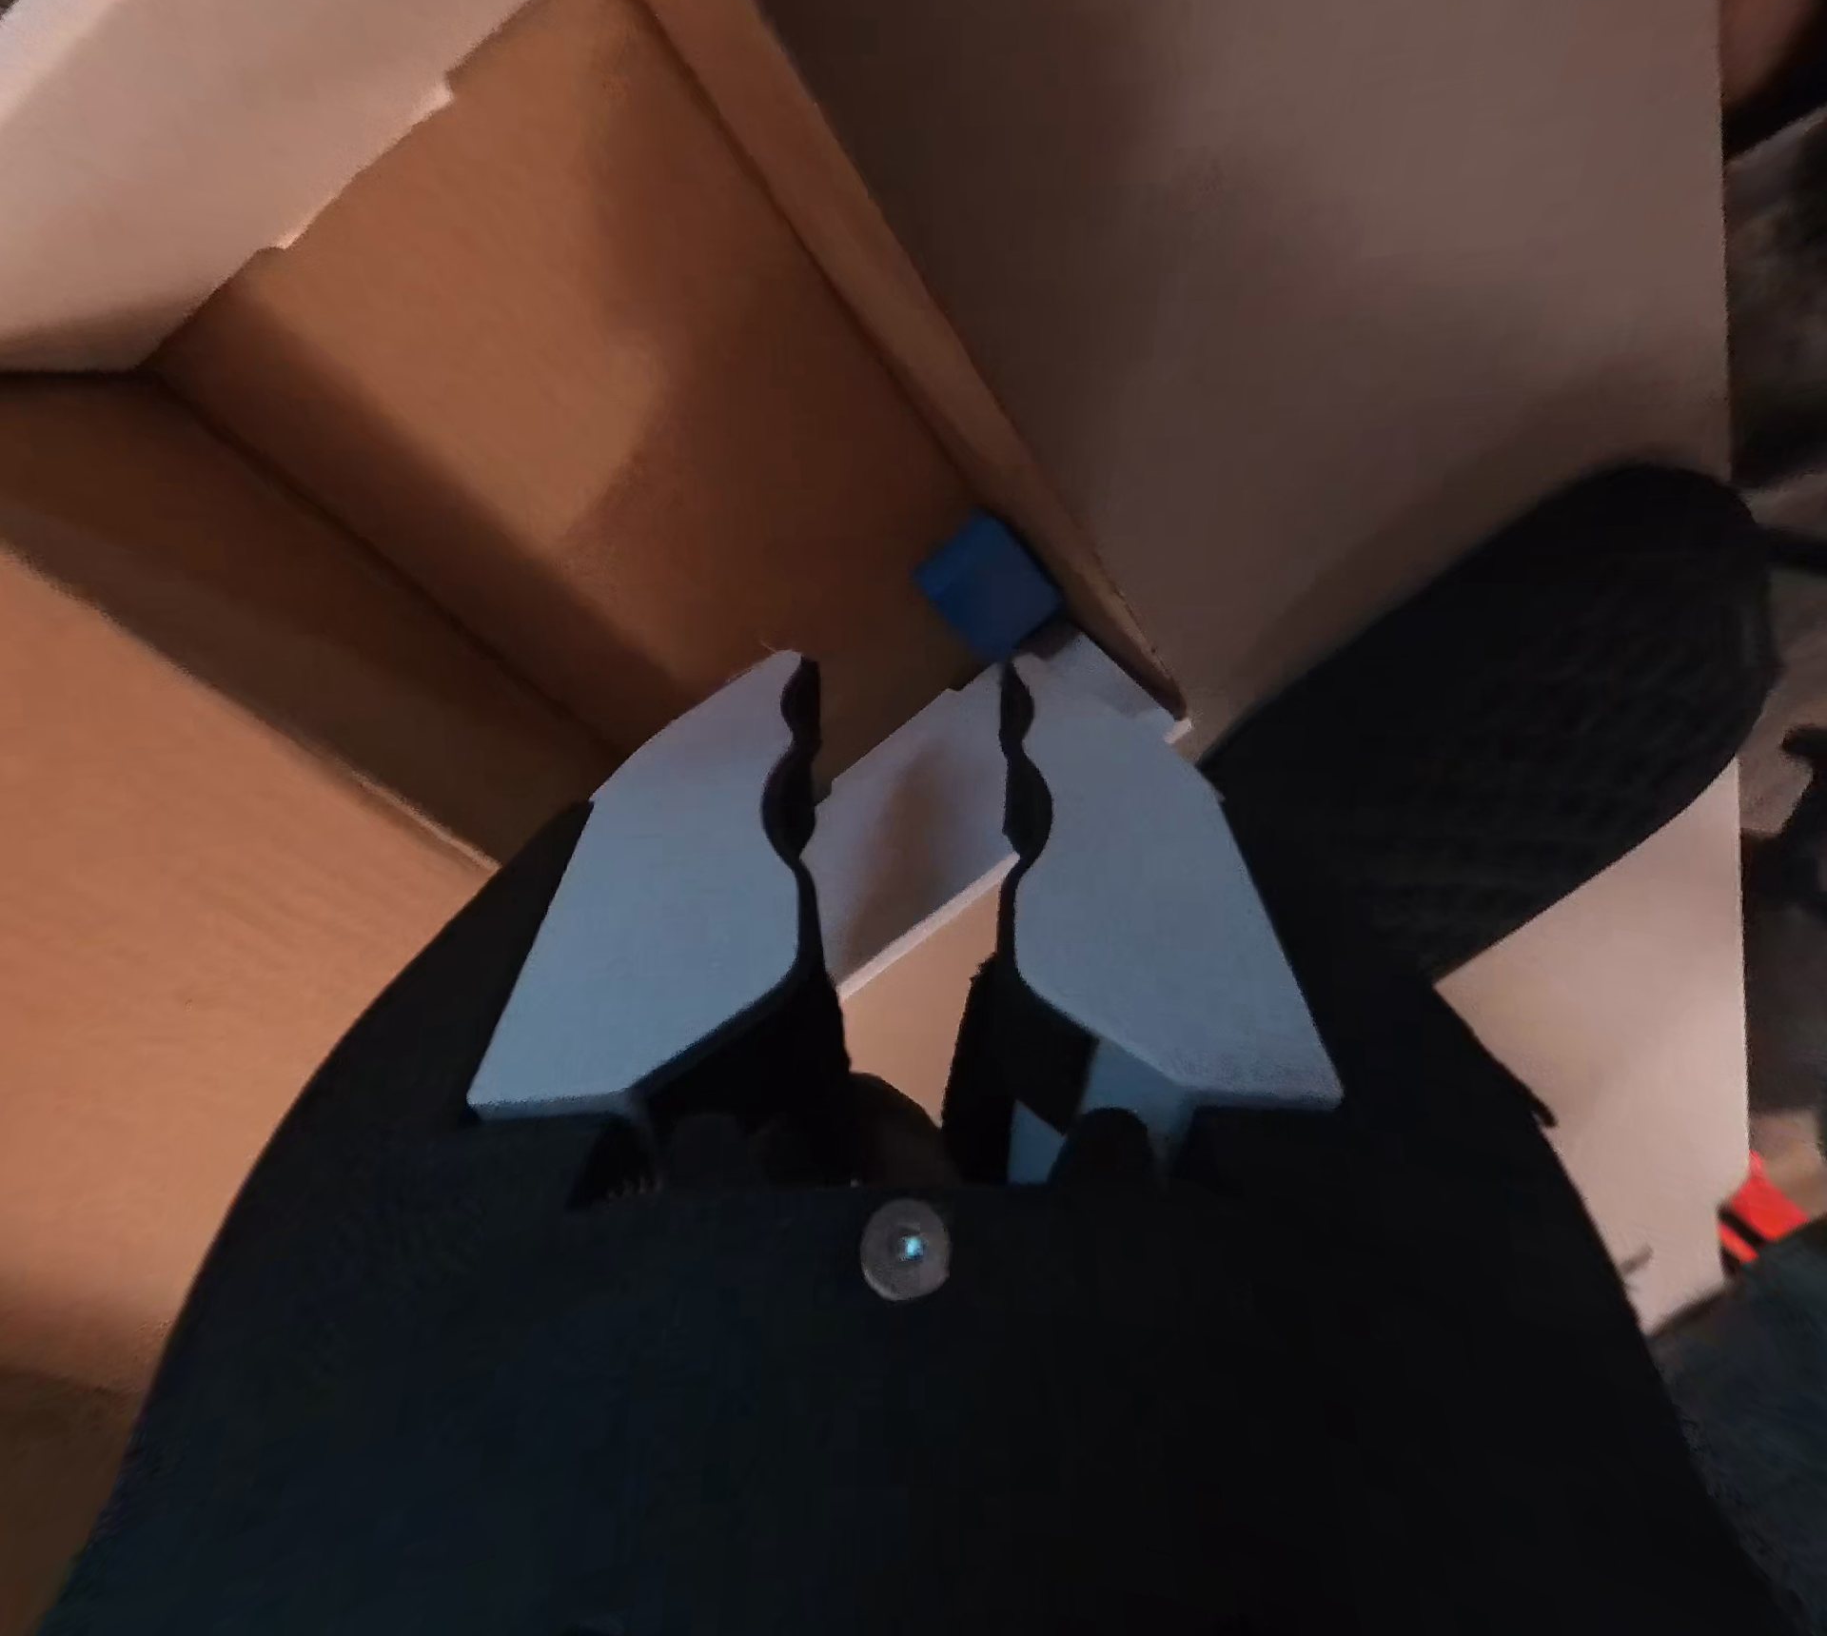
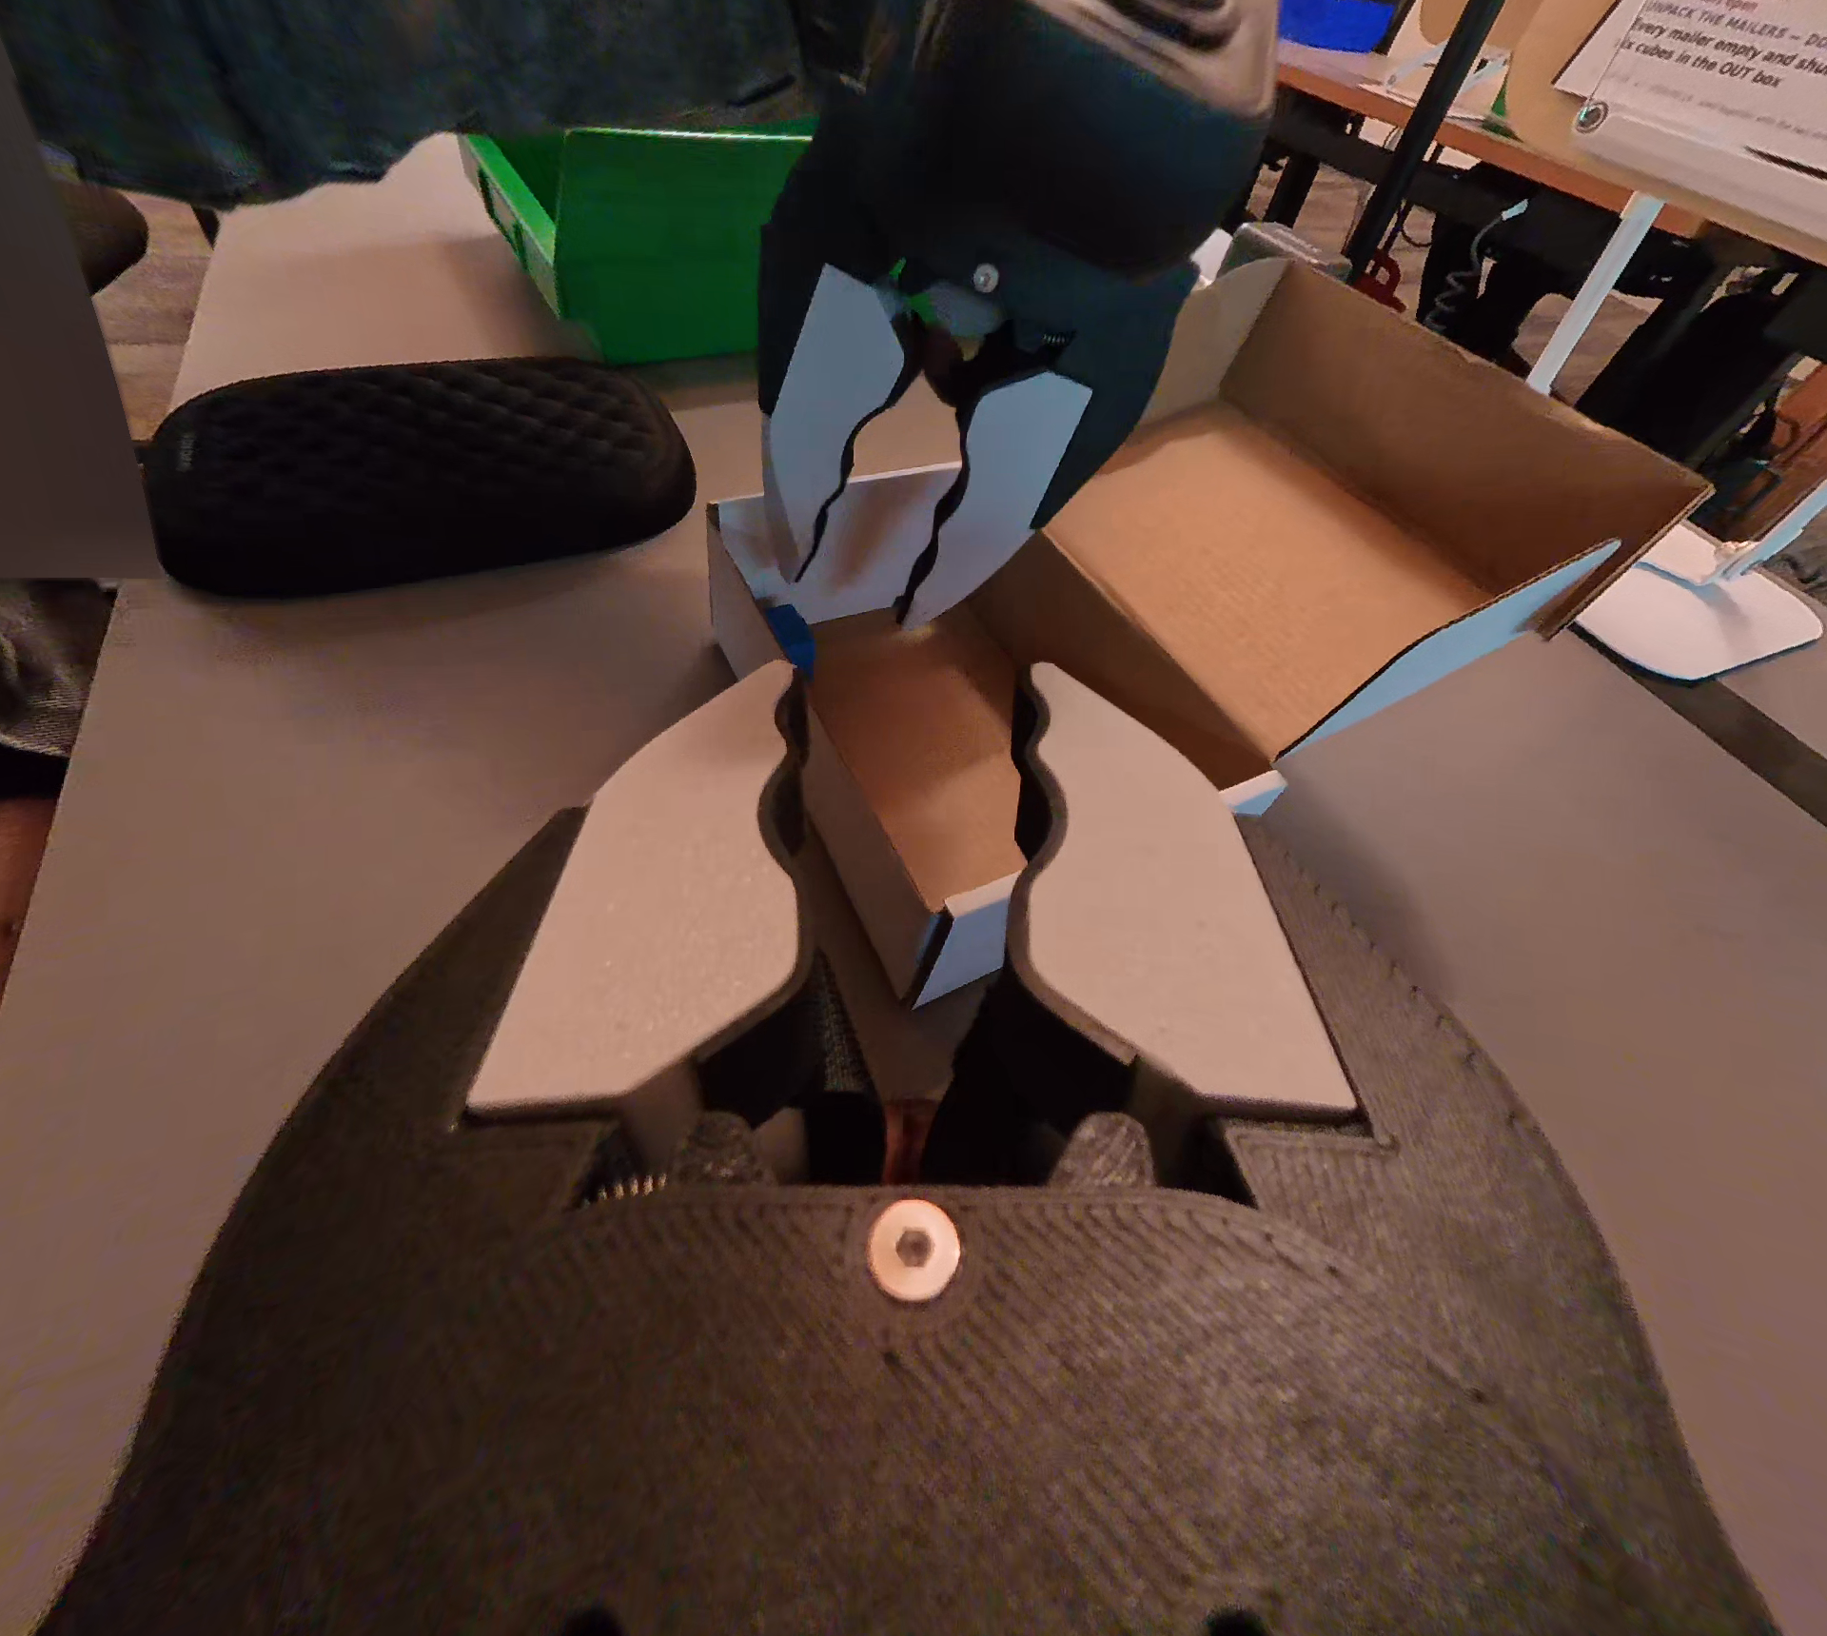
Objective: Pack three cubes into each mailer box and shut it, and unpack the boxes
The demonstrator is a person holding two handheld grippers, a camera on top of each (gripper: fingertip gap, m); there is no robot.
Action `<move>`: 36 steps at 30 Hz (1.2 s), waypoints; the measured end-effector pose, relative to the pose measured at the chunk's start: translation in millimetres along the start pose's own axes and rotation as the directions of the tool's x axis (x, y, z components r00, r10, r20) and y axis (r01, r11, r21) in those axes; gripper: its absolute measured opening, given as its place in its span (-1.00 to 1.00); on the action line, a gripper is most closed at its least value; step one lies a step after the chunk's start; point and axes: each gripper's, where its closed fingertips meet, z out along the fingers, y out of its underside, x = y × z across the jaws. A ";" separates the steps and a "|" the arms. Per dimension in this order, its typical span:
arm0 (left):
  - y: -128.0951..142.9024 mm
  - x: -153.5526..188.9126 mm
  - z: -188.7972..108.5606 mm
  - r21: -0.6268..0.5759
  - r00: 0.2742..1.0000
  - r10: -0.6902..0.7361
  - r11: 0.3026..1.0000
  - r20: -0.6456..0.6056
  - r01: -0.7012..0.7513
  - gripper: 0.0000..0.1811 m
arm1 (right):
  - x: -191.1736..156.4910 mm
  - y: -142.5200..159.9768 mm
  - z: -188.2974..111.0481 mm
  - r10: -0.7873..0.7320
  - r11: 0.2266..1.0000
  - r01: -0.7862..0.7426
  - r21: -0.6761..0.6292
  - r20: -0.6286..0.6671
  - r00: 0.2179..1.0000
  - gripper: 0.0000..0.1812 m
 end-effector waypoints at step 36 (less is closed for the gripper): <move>-3.5 5.7 29.5 0.010 0.997 0.070 0.998 -0.026 -0.069 -0.82 | -7.4 13.9 8.0 -0.070 0.995 0.071 -0.074 0.018 0.997 -0.55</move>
